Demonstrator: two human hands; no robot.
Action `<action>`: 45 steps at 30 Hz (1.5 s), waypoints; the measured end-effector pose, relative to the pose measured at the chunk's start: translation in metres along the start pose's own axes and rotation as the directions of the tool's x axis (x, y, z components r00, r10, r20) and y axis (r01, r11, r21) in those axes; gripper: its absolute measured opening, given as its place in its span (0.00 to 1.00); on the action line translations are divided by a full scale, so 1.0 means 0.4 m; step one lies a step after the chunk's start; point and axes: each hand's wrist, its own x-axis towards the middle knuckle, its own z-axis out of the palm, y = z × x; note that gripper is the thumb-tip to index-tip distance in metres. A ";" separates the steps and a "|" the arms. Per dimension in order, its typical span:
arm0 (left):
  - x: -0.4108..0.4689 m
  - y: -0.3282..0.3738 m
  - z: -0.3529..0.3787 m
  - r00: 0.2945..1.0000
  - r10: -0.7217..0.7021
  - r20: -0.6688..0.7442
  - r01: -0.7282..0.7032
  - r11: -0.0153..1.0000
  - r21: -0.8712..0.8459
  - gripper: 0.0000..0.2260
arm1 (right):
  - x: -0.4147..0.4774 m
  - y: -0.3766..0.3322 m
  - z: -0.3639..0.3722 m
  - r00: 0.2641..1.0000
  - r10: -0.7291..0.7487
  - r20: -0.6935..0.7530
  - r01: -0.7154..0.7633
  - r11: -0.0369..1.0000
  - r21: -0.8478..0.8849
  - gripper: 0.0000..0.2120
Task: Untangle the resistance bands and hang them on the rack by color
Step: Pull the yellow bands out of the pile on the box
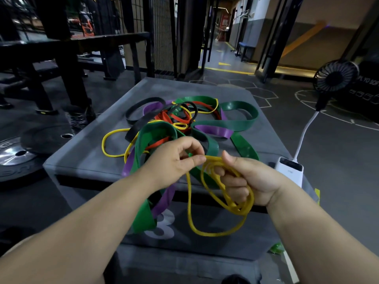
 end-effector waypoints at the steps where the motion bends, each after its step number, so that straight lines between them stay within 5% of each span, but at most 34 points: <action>1: -0.002 0.001 0.008 1.000 0.014 -0.015 -0.014 1.000 -0.003 0.04 | 0.002 0.008 0.003 1.000 0.001 0.030 0.000 1.000 -0.016 0.27; 7: -0.006 0.006 0.033 0.996 0.063 -0.066 -0.063 0.998 -0.002 0.02 | 0.007 0.024 0.019 0.990 -0.024 0.141 0.019 0.999 0.036 0.30; 13: -0.009 0.008 0.012 0.999 0.005 0.039 -0.007 0.999 0.040 0.03 | 0.012 0.030 -0.003 0.964 -0.027 0.266 -0.007 0.992 0.127 0.16; 18: -0.013 -0.002 0.012 0.980 -0.065 0.188 0.067 0.998 -0.007 0.18 | 0.016 0.021 -0.020 0.912 -0.070 0.405 -0.050 0.960 0.277 0.17; 21: -0.012 -0.014 0.013 0.972 -0.073 0.224 0.075 0.997 0.000 0.06 | 0.013 0.004 -0.041 0.875 -0.152 0.460 -0.068 0.902 0.427 0.18; 36: -0.022 -0.066 0.044 0.911 -0.317 0.264 0.277 0.944 0.176 0.09 | -0.074 -0.069 -0.181 0.860 -0.491 0.138 0.287 0.690 0.665 0.21; 42: -0.021 -0.049 0.059 0.890 -0.402 0.216 0.441 0.879 -0.180 0.08 | -0.099 -0.066 -0.217 0.856 -0.516 0.029 0.358 0.633 0.687 0.21; 45: -0.019 -0.037 0.057 0.909 -0.390 0.146 0.415 0.870 -0.266 0.09 | -0.107 -0.072 -0.212 0.851 -0.520 -0.077 0.429 0.603 0.672 0.19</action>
